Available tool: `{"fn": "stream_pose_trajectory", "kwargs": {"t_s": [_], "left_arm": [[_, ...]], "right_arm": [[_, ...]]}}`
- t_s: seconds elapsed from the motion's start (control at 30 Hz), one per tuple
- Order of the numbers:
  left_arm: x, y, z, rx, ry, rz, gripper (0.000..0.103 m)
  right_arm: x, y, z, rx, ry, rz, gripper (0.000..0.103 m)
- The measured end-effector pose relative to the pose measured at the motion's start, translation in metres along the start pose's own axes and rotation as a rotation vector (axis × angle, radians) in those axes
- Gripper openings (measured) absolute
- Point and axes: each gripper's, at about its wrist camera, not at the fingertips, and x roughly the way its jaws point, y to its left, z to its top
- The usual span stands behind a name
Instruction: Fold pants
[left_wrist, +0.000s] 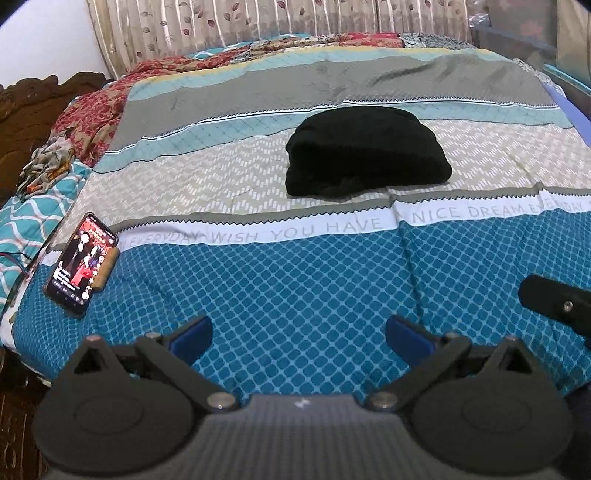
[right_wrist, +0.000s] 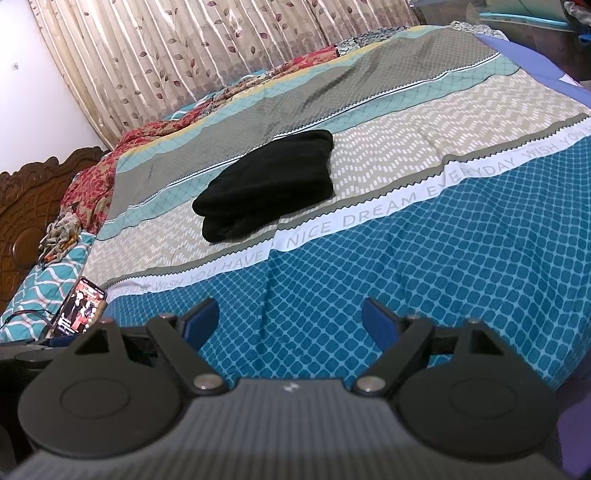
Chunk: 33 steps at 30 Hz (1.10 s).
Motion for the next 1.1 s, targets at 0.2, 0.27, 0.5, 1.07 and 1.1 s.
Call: {"fn": "stream_pose_trajectory", "kwargs": {"t_s": [0.2,0.27,0.5,1.07,1.1], "left_arm": [[0.0019,-0.0025,-0.0029,0.016,0.012,0.007,0.103],[0.0027,-0.0029,-0.0038,0.017,0.018,0.006,0.103],[0.0037,-0.005,-0.0057,0.033,0.027,0.004,0.103],[0.0078,-0.007,-0.0069,0.051,0.047,-0.003,0.103],[0.0082,-0.0067,-0.0069,0.05,0.048,-0.004,0.103]], "right_arm": [[0.0006,-0.0014,-0.0013,0.004,0.003,-0.004,0.086],[0.0005,-0.0021,-0.0017,0.006,0.004,-0.005,0.086],[0.0009,-0.0037,-0.002,0.02,0.012,-0.005,0.086],[0.0026,-0.0041,-0.002,0.022,0.017,-0.013,0.086],[0.0027,-0.0039,-0.0021,0.022,0.017,-0.013,0.086]]}}
